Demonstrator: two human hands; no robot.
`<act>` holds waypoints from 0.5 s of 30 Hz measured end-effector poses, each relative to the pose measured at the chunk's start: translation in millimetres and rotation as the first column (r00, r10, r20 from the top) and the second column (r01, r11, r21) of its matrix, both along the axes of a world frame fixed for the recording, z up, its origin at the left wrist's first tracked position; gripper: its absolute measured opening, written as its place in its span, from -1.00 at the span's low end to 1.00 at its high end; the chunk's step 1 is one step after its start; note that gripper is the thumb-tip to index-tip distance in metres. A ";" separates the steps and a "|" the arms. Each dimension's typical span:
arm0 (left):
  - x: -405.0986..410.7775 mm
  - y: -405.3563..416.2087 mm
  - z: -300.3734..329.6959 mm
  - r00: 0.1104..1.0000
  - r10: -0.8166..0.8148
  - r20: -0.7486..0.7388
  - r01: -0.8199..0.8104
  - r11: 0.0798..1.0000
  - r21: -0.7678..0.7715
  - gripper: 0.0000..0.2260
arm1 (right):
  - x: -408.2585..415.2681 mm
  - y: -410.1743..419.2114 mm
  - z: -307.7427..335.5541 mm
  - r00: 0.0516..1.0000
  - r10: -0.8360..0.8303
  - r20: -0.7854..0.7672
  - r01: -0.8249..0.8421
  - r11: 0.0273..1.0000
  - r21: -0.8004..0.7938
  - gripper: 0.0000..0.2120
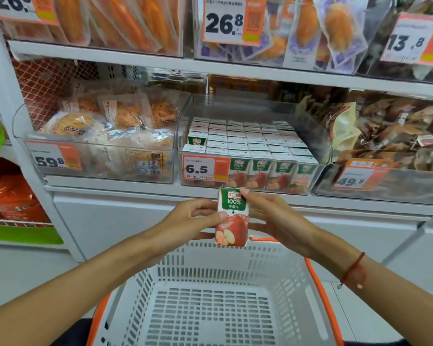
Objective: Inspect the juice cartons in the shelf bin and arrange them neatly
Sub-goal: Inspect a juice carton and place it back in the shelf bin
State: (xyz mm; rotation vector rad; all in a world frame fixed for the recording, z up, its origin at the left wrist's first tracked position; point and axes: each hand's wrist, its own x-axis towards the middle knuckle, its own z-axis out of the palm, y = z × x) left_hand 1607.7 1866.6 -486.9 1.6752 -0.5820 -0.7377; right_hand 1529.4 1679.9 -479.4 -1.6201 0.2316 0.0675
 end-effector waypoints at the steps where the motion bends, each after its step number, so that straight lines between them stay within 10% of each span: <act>1: -1.4 -1.5 -0.8 1.000 0.021 -0.024 -0.021 1.000 -0.017 -0.81 | -0.3 -2.2 -0.7 1.000 0.014 -0.004 -0.014 1.000 -0.015 -0.56; 15: -7.4 -12.7 -4.9 0.986 0.130 -0.104 -0.140 0.986 -0.094 -0.87 | -6.5 -11.1 -5.7 0.999 0.040 -0.018 -0.043 0.986 -0.164 -0.70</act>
